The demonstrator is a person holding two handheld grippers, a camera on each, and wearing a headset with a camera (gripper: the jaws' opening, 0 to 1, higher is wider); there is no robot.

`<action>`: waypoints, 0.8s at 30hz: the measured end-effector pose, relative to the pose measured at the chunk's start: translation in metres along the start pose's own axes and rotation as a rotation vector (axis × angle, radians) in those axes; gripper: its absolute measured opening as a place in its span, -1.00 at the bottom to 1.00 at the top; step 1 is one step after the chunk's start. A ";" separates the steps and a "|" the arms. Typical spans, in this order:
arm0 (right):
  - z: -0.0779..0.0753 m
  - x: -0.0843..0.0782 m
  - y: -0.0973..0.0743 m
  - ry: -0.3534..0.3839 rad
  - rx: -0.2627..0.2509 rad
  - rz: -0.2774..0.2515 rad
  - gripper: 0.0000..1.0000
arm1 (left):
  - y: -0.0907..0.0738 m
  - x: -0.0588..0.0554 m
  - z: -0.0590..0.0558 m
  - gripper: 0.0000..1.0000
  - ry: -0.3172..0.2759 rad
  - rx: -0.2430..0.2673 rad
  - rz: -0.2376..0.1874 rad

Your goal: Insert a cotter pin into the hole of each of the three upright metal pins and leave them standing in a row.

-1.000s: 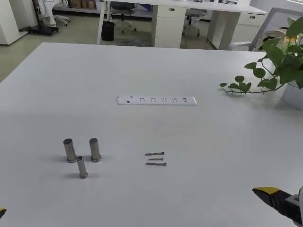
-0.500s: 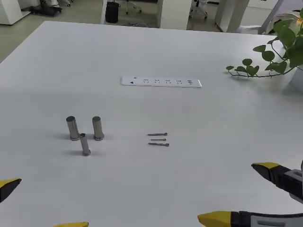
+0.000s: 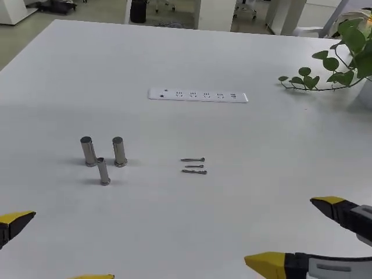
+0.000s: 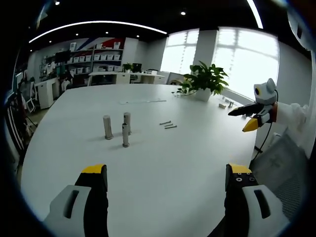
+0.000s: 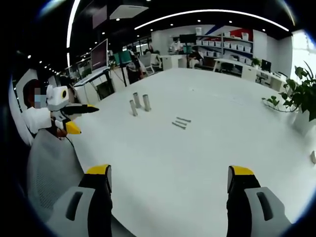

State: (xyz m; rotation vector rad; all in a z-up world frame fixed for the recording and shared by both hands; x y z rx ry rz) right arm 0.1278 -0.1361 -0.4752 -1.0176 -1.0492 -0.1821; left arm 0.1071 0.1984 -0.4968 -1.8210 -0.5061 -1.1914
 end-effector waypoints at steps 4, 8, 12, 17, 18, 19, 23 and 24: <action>0.000 -0.001 0.000 0.008 -0.001 0.003 0.93 | 0.002 0.000 0.000 0.98 -0.013 -0.004 -0.003; 0.000 -0.001 0.001 0.009 -0.005 0.005 0.96 | 0.006 -0.003 0.004 0.98 -0.007 0.036 0.028; -0.003 -0.001 0.000 0.019 -0.022 0.004 0.96 | 0.009 -0.003 0.008 0.98 0.012 0.056 0.044; -0.002 -0.001 -0.002 0.023 -0.022 -0.001 0.96 | 0.018 0.001 0.015 0.98 0.055 0.081 0.063; -0.002 -0.002 -0.002 0.025 -0.024 0.000 0.96 | 0.021 0.003 0.016 0.98 0.056 0.079 0.066; -0.003 -0.002 -0.002 0.027 -0.026 0.000 0.96 | 0.023 0.004 0.016 0.98 0.057 0.078 0.066; -0.003 -0.003 -0.003 0.030 -0.032 0.006 0.95 | 0.039 0.011 0.019 0.98 0.054 0.087 0.043; -0.003 -0.003 -0.004 0.029 -0.034 0.006 0.95 | 0.041 0.013 0.020 0.98 0.058 0.088 0.036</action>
Point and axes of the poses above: the centre of the closed fingertips' face, and the gripper's own axes: y roughly forward along the fingers, z roughly to its left, x roughly out of its top, the point moved 7 cm from there along -y, roughly backward along the fingers, and after that the axes turned 4 degrees about x, right-handed, at the moved point
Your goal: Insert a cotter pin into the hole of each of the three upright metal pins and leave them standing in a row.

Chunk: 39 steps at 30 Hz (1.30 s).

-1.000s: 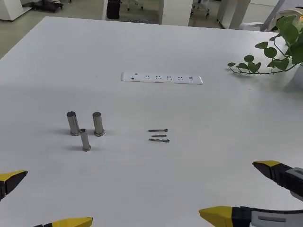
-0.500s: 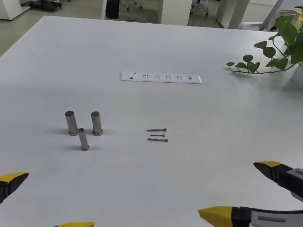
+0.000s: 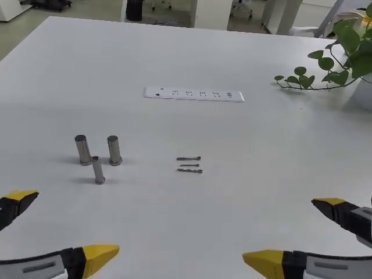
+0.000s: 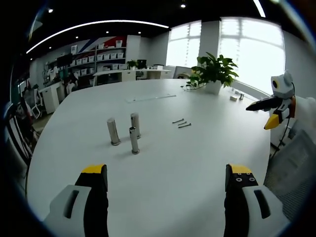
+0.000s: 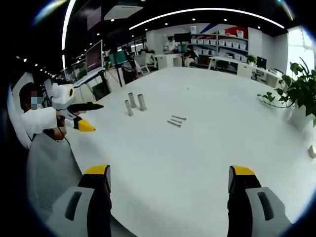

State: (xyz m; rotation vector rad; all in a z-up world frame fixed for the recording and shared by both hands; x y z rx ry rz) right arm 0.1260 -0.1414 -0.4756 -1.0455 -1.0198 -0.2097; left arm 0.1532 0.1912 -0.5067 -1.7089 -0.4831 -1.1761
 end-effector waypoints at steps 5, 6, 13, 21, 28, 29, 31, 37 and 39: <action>-0.001 -0.001 -0.001 0.003 -0.003 0.001 0.95 | 0.014 0.010 0.005 0.68 -0.007 -0.007 -0.034; -0.001 -0.001 -0.001 0.002 -0.006 0.003 0.95 | 0.018 0.013 0.008 0.66 -0.009 -0.011 -0.042; 0.001 -0.004 -0.006 0.007 -0.019 0.000 0.95 | 0.035 0.029 0.021 0.48 0.009 -0.015 -0.077; 0.001 -0.009 -0.010 0.021 -0.028 0.007 0.94 | 0.056 0.030 0.032 0.22 0.033 -0.024 -0.059; 0.006 -0.011 -0.011 0.017 -0.024 0.019 0.93 | 0.072 0.023 0.038 0.10 0.074 -0.035 -0.001; 0.006 -0.012 -0.011 0.018 -0.024 0.023 0.93 | 0.073 0.023 0.039 0.07 0.091 -0.032 0.005; 0.008 -0.013 -0.012 0.020 -0.024 0.026 0.93 | 0.077 0.023 0.041 0.02 0.108 -0.034 0.013; 0.008 -0.018 -0.012 0.036 -0.032 0.038 0.93 | 0.085 0.024 0.045 -0.16 0.111 -0.052 0.025; 0.010 -0.020 -0.012 0.038 -0.029 0.038 0.93 | 0.088 0.025 0.048 -0.20 0.113 -0.049 0.025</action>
Point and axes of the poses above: the centre of the closed fingertips' face, and the gripper's own axes: y roughly forward along the fingers, z roughly to its left, x roughly out of its top, the point moved 7 cm from there along -y, roughly backward along the fingers, and after that the axes turned 4 degrees about x, right-handed, at the moved point
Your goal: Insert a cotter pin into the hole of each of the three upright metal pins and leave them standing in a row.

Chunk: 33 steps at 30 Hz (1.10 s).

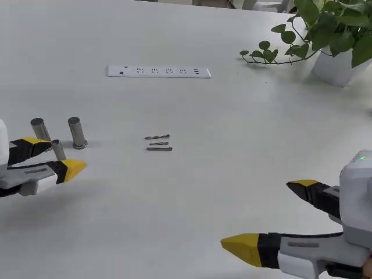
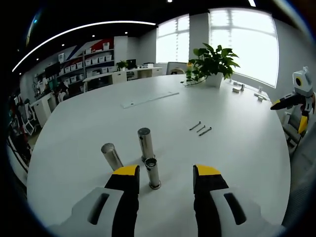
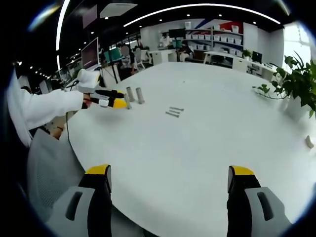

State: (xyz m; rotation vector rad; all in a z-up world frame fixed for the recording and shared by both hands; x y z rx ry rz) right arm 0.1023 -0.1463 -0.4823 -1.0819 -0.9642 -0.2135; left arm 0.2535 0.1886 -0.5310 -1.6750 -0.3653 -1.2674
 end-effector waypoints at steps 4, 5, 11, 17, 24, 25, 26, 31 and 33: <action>0.001 -0.002 0.000 0.000 0.000 0.011 0.93 | 0.006 -0.001 0.003 -0.37 0.010 -0.006 0.011; 0.001 -0.003 0.000 0.001 0.002 0.012 0.93 | 0.007 -0.002 0.005 -0.38 0.015 -0.003 0.018; 0.003 -0.003 0.000 0.002 0.009 0.012 0.93 | 0.010 -0.005 0.010 -0.51 0.011 0.004 0.035; 0.006 -0.004 0.001 -0.003 0.019 0.021 0.93 | 0.011 -0.004 0.013 -0.85 0.005 0.008 0.027; 0.008 -0.004 0.001 -0.008 0.021 0.022 0.93 | 0.011 -0.003 0.011 -0.88 -0.001 -0.033 0.034; 0.008 -0.003 0.001 -0.009 0.021 0.020 0.93 | 0.010 -0.003 0.010 -0.88 -0.003 -0.034 0.043; 0.008 -0.003 0.001 -0.009 0.021 0.019 0.93 | 0.010 -0.003 0.009 -0.88 -0.003 -0.038 0.047; 0.009 -0.003 0.001 -0.010 0.018 0.015 0.93 | 0.001 0.008 -0.003 -0.89 -0.001 -0.082 0.004; 0.009 -0.003 0.001 -0.009 0.017 0.012 0.93 | -0.003 0.014 -0.014 -0.89 -0.002 -0.138 -0.024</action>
Point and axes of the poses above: the centre of the closed fingertips' face, and the gripper's own axes: y roughly forward along the fingers, z roughly to its left, x roughly out of its top, the point moved 7 cm from there along -y, roughly backward along the fingers, and after that the axes turned 4 degrees about x, right-handed, at the moved point
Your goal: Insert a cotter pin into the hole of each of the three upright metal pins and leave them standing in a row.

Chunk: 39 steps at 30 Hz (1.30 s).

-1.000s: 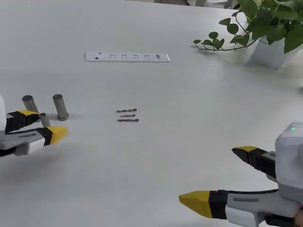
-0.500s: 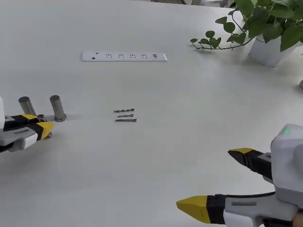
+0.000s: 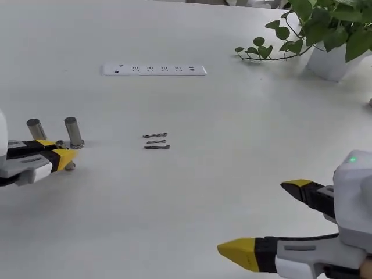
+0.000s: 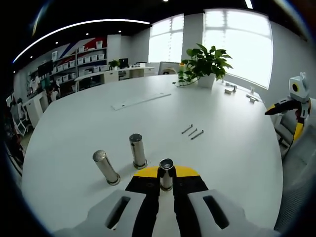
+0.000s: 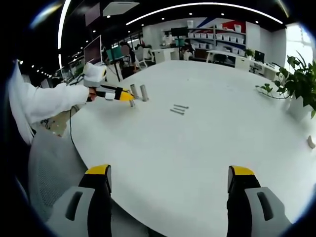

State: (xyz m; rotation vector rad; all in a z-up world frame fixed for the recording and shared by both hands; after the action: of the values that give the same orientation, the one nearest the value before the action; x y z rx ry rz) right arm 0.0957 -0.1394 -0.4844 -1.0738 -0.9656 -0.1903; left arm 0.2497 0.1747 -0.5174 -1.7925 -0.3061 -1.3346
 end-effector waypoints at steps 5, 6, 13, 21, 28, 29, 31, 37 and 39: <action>0.003 -0.004 0.002 -0.002 0.007 0.010 0.93 | -0.003 0.008 -0.028 -0.89 0.147 -0.096 0.002; 0.003 -0.004 0.003 -0.004 0.008 0.010 0.93 | -0.003 0.009 -0.032 -0.89 0.149 -0.104 -0.003; 0.007 -0.006 0.003 -0.003 0.016 0.010 0.92 | -0.004 0.012 -0.069 -0.89 0.202 -0.239 -0.033; 0.008 -0.008 0.003 0.009 0.010 -0.001 0.92 | 0.004 -0.007 -0.090 -0.88 0.272 -0.272 0.045; 0.006 -0.011 0.003 0.017 0.008 0.000 0.92 | 0.006 -0.015 -0.098 -0.88 0.275 -0.257 0.052; 0.006 -0.011 0.003 0.017 0.009 -0.001 0.92 | 0.007 -0.015 -0.099 -0.88 0.277 -0.255 0.052; 0.006 -0.011 0.003 0.017 0.012 -0.001 0.92 | 0.008 -0.015 -0.100 -0.88 0.277 -0.256 0.052; 0.007 -0.010 0.004 0.014 0.015 -0.003 0.92 | 0.011 -0.019 -0.104 -0.88 0.274 -0.269 0.065; 0.007 -0.010 0.004 0.013 0.015 -0.003 0.92 | 0.013 -0.022 -0.104 -0.88 0.281 -0.268 0.072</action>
State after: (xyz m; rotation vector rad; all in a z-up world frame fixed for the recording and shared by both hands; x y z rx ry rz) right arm 0.0881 -0.1348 -0.4933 -1.0565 -0.9557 -0.1917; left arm 0.1801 0.0950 -0.5363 -1.7802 0.0936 -1.6109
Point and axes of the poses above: the centre of the closed fingertips' face, and the gripper's own axes: y roughly forward along the fingers, z roughly to its left, x roughly out of its top, the point moved 7 cm from there along -y, roughly backward along the fingers, and after that the axes turned 4 degrees about x, right-handed, at the moved point
